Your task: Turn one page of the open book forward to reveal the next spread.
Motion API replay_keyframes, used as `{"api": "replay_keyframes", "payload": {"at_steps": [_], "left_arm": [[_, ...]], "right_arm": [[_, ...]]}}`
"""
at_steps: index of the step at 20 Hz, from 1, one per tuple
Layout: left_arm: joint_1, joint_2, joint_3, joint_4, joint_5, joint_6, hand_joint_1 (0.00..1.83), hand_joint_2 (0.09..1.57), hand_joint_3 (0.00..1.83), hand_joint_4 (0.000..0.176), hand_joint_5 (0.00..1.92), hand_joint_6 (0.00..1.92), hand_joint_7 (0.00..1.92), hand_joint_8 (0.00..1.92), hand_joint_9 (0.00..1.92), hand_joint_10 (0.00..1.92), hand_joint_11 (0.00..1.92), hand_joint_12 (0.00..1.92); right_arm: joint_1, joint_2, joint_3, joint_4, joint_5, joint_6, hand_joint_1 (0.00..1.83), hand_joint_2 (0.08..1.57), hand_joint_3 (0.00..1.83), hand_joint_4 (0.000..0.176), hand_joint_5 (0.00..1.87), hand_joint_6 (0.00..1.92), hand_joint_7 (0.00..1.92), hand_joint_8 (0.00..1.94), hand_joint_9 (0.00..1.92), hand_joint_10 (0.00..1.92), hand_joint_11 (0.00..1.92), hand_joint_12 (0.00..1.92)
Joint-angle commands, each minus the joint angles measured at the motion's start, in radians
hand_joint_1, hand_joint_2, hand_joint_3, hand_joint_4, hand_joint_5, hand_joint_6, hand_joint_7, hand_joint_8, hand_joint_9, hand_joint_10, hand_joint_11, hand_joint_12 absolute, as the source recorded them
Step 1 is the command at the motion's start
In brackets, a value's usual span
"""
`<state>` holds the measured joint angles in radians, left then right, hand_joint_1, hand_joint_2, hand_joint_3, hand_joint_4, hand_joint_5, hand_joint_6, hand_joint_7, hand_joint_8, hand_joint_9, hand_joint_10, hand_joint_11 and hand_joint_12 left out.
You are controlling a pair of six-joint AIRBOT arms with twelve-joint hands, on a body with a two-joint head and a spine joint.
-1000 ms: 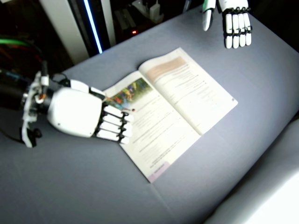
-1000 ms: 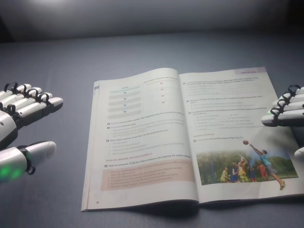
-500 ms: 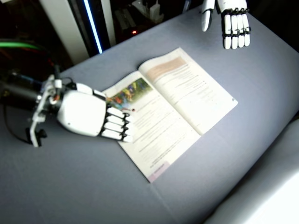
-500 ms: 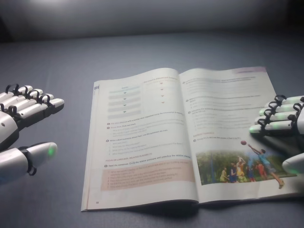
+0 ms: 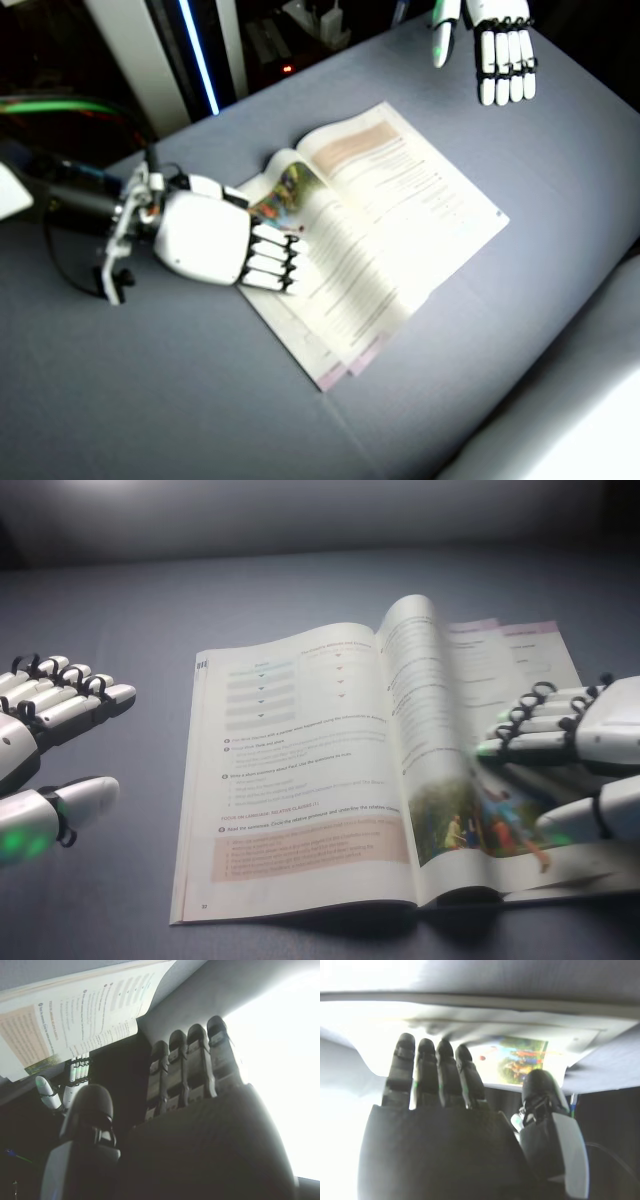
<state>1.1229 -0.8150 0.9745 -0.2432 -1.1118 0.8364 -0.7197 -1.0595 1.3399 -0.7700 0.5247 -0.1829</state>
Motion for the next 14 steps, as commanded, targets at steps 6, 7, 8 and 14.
{"api": "replay_keyframes", "payload": {"at_steps": [6, 7, 8, 14], "left_arm": [[-0.015, 0.012, 0.011, -0.008, -0.133, -0.003, 0.00, 1.46, 0.00, 0.000, 0.18, 0.00, 0.15, 0.00, 0.07, 0.00, 0.03, 0.04], [-0.017, 0.012, 0.012, -0.010, -0.135, -0.003, 0.00, 1.44, 0.00, 0.000, 0.17, 0.00, 0.14, 0.00, 0.06, 0.00, 0.02, 0.04], [-0.020, 0.014, 0.017, -0.013, -0.142, -0.003, 0.00, 1.40, 0.00, 0.000, 0.16, 0.00, 0.14, 0.00, 0.06, 0.00, 0.01, 0.03], [-0.030, 0.041, 0.029, -0.044, -0.201, -0.003, 0.00, 1.32, 0.00, 0.000, 0.21, 0.00, 0.19, 0.00, 0.11, 0.00, 0.04, 0.03]], "right_arm": [[0.103, -0.100, 0.031, 0.051, 0.175, 0.004, 0.00, 1.28, 0.00, 0.000, 0.04, 0.00, 0.03, 0.00, 0.00, 0.00, 0.02, 0.01], [0.114, -0.113, 0.035, 0.042, 0.177, 0.004, 0.00, 1.30, 0.00, 0.000, 0.05, 0.00, 0.04, 0.00, 0.00, 0.00, 0.02, 0.01], [0.139, -0.142, 0.038, 0.010, 0.178, 0.004, 0.00, 1.33, 0.01, 0.000, 0.08, 0.01, 0.07, 0.01, 0.01, 0.00, 0.00, 0.00], [0.220, -0.215, 0.037, -0.101, 0.204, 0.007, 0.00, 1.32, 0.00, 0.000, 0.09, 0.00, 0.08, 0.00, 0.06, 0.01, 0.05, 0.02]]}}
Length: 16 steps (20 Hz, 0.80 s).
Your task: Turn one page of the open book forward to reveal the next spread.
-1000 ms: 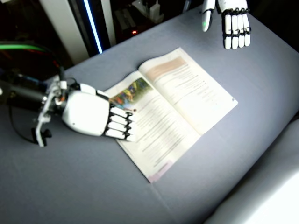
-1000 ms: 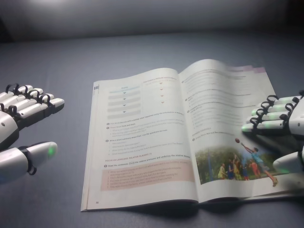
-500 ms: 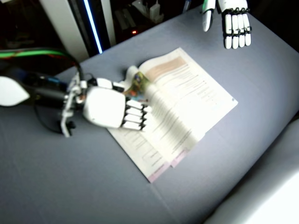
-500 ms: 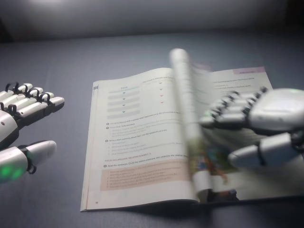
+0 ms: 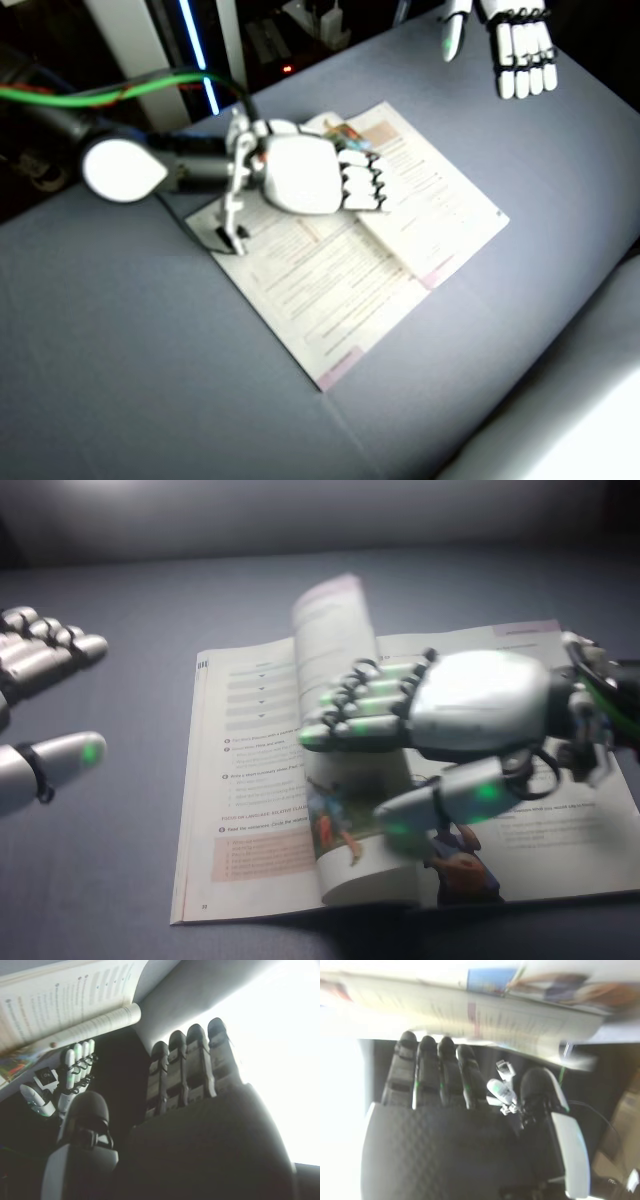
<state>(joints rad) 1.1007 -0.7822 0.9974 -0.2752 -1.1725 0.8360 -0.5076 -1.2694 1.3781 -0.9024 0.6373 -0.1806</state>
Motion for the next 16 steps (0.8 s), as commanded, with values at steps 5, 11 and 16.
{"api": "replay_keyframes", "payload": {"at_steps": [5, 11, 16], "left_arm": [[-0.015, 0.020, 0.014, -0.023, -0.154, -0.003, 0.00, 1.31, 0.00, 0.000, 0.20, 0.00, 0.16, 0.01, 0.08, 0.01, 0.02, 0.03], [-0.016, 0.032, 0.019, -0.031, -0.150, -0.009, 0.00, 1.32, 0.00, 0.000, 0.20, 0.00, 0.16, 0.00, 0.09, 0.00, 0.00, 0.00], [-0.016, 0.032, 0.022, -0.021, -0.139, -0.010, 0.00, 1.31, 0.00, 0.000, 0.22, 0.01, 0.18, 0.00, 0.11, 0.01, 0.06, 0.03]], "right_arm": [[0.026, -0.079, 0.014, -0.006, 0.129, 0.026, 0.00, 1.32, 0.00, 0.000, 0.14, 0.02, 0.12, 0.02, 0.09, 0.02, 0.04, 0.01], [0.125, -0.098, -0.025, -0.126, 0.298, 0.132, 0.00, 1.32, 0.00, 0.000, 0.22, 0.01, 0.21, 0.01, 0.17, 0.01, 0.10, 0.04], [0.176, -0.096, -0.057, -0.137, 0.402, 0.132, 0.00, 1.31, 0.00, 0.000, 0.14, 0.00, 0.16, 0.00, 0.14, 0.00, 0.08, 0.03]]}}
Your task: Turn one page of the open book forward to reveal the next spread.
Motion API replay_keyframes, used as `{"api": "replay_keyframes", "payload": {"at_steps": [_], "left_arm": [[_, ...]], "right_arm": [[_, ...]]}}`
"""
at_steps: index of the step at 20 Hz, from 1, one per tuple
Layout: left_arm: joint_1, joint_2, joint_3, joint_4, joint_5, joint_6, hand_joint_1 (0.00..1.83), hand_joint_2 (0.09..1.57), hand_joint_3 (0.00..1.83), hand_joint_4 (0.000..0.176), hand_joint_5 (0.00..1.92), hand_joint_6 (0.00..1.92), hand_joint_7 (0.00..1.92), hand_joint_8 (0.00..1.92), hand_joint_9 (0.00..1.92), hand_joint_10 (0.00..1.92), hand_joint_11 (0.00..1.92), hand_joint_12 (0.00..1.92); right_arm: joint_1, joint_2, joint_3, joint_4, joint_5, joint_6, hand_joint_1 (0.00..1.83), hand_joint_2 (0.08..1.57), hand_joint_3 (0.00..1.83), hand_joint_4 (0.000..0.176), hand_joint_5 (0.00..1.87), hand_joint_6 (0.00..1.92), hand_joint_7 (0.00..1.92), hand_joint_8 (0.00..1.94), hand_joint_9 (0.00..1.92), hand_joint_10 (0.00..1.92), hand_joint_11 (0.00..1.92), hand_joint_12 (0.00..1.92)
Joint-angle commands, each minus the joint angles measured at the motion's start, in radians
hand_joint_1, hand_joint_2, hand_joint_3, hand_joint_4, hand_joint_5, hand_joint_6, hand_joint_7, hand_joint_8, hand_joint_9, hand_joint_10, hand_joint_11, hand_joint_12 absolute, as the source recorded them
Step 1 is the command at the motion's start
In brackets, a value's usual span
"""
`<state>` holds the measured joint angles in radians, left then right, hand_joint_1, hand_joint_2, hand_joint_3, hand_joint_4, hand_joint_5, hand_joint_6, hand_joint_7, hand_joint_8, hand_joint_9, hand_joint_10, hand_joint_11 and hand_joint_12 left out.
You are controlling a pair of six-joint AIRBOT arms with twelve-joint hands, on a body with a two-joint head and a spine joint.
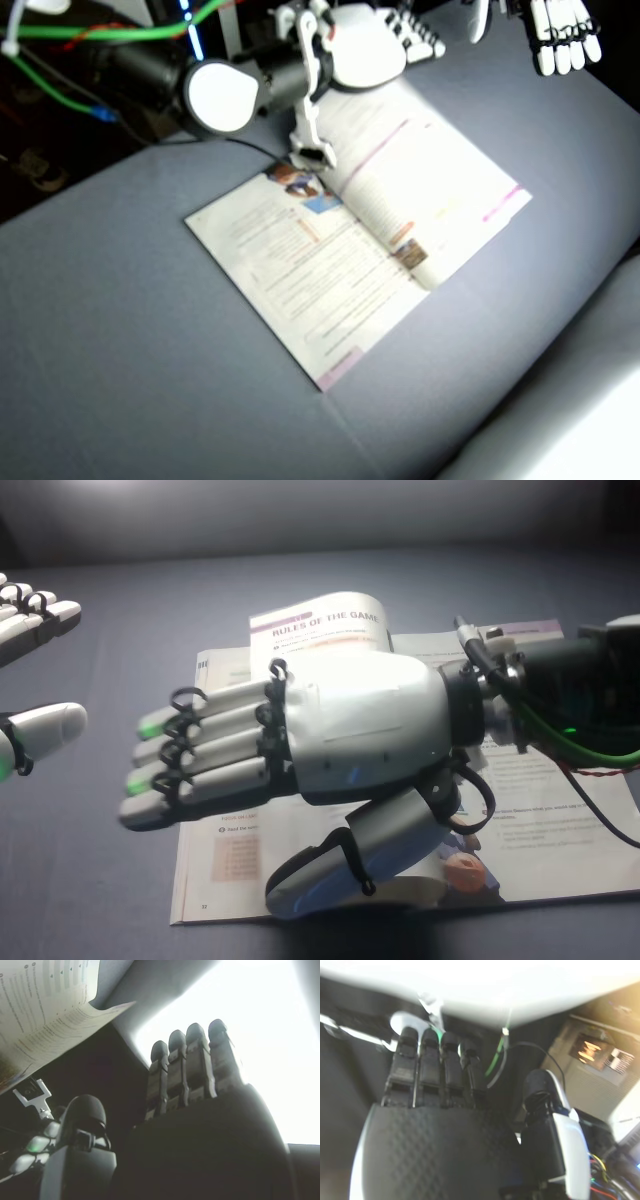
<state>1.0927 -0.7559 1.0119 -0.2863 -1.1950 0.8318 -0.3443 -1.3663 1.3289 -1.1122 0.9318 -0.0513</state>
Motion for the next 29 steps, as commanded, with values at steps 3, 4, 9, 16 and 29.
{"api": "replay_keyframes", "payload": {"at_steps": [3, 4, 9, 16, 29], "left_arm": [[-0.012, 0.003, 0.006, -0.003, -0.114, -0.009, 0.00, 1.32, 0.00, 0.000, 0.22, 0.00, 0.19, 0.01, 0.10, 0.00, 0.05, 0.02], [-0.012, 0.002, 0.004, -0.003, -0.114, -0.009, 0.00, 1.32, 0.00, 0.000, 0.22, 0.00, 0.19, 0.01, 0.10, 0.00, 0.05, 0.02], [-0.010, 0.001, -0.012, -0.009, -0.135, -0.010, 0.00, 1.36, 0.02, 0.000, 0.23, 0.00, 0.19, 0.00, 0.11, 0.00, 0.07, 0.03], [0.041, 0.014, -0.049, -0.050, -0.256, -0.011, 0.00, 1.34, 0.00, 0.000, 0.21, 0.00, 0.20, 0.00, 0.12, 0.00, 0.06, 0.03], [0.038, -0.034, -0.064, -0.012, -0.518, -0.130, 0.22, 1.36, 0.00, 0.000, 0.13, 0.00, 0.15, 0.01, 0.10, 0.01, 0.05, 0.02]], "right_arm": [[0.016, 0.038, -0.034, 0.076, 0.124, 0.003, 0.04, 1.32, 0.00, 0.000, 0.15, 0.00, 0.16, 0.01, 0.14, 0.01, 0.12, 0.05], [0.016, 0.054, -0.042, 0.079, 0.124, 0.003, 0.04, 1.32, 0.00, 0.000, 0.15, 0.00, 0.16, 0.01, 0.14, 0.01, 0.12, 0.05], [-0.002, 0.169, -0.061, 0.161, 0.120, 0.003, 0.00, 1.32, 0.00, 0.000, 0.13, 0.00, 0.17, 0.00, 0.12, 0.00, 0.05, 0.02], [-0.127, 0.289, -0.075, 0.472, 0.127, -0.118, 0.00, 1.36, 0.01, 0.000, 0.23, 0.01, 0.21, 0.00, 0.11, 0.00, 0.04, 0.02], [-0.518, 0.423, -0.131, 1.174, 0.625, -0.259, 0.54, 1.43, 0.02, 0.000, 0.17, 0.00, 0.10, 0.01, 0.06, 0.01, 0.03, 0.08]]}}
